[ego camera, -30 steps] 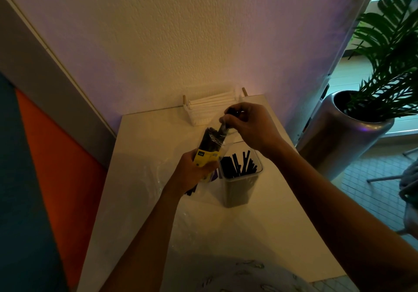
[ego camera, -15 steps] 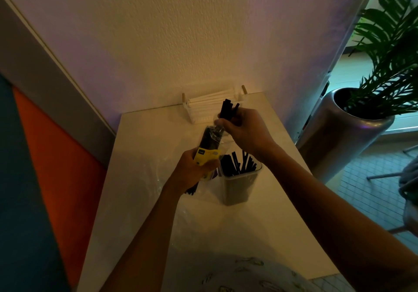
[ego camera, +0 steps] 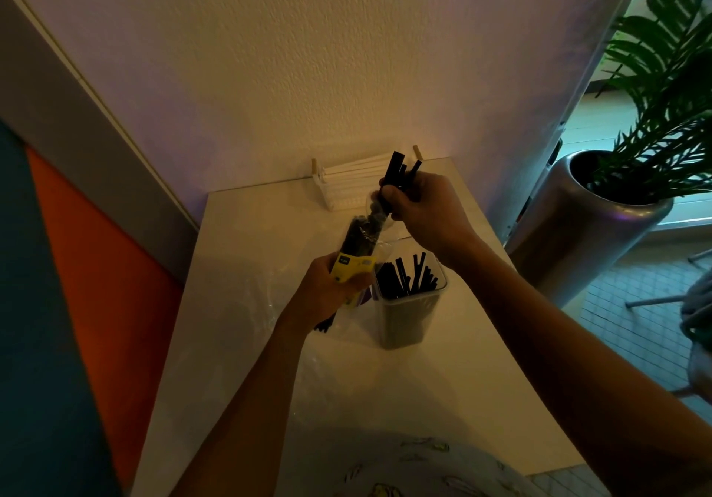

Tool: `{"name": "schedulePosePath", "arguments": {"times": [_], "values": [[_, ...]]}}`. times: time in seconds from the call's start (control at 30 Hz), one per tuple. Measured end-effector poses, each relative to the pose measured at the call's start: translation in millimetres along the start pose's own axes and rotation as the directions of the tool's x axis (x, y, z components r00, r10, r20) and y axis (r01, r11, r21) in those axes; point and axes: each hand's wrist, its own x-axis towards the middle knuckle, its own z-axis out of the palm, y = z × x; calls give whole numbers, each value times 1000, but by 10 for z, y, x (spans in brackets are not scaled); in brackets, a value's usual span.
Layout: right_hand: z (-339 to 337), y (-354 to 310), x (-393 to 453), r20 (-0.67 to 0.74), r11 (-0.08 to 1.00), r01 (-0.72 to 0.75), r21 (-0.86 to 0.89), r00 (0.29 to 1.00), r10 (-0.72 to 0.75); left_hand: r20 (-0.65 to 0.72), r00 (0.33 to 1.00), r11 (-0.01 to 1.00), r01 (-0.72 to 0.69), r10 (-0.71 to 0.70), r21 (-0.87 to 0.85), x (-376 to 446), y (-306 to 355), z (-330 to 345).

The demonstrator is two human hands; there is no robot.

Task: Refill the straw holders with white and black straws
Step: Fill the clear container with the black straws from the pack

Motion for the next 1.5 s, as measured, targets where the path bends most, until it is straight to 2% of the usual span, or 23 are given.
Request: {"name": "schedulePosePath", "arguments": {"times": [0.1,0.37,0.53,0.7,0.83,1.2,1.37,1.5], "values": [[32,-10,-16,47,999,-19,44,999,17,-4,1000,999,2,-2,35,12,-17,-1],[-37,-117,45,-6,998,-21,63,1000,21,-20,1000,998,-13,14,66,22,-85,-62],[-74,-192,78,4,1000,11,-16,1000,-11,-27,999,996,-24,26,82,49,-71,-29],[-19,-136,34,-3,995,-45,90,999,45,5,999,994,-51,51,94,48,-44,-40],[22,-136,19,-12,993,-40,110,999,41,-11,999,995,-45,47,94,39,-43,-37],[-164,-331,110,-89,995,78,59,993,-73,-102,995,997,-10,18,72,23,-152,-73],[-322,-530,171,-182,979,205,-10,962,-203,-171,985,1000,8,-3,27,5,-216,-100],[-446,-706,222,-255,956,283,-78,921,-294,-185,983,997,23,-10,68,16,-320,-144]]}}
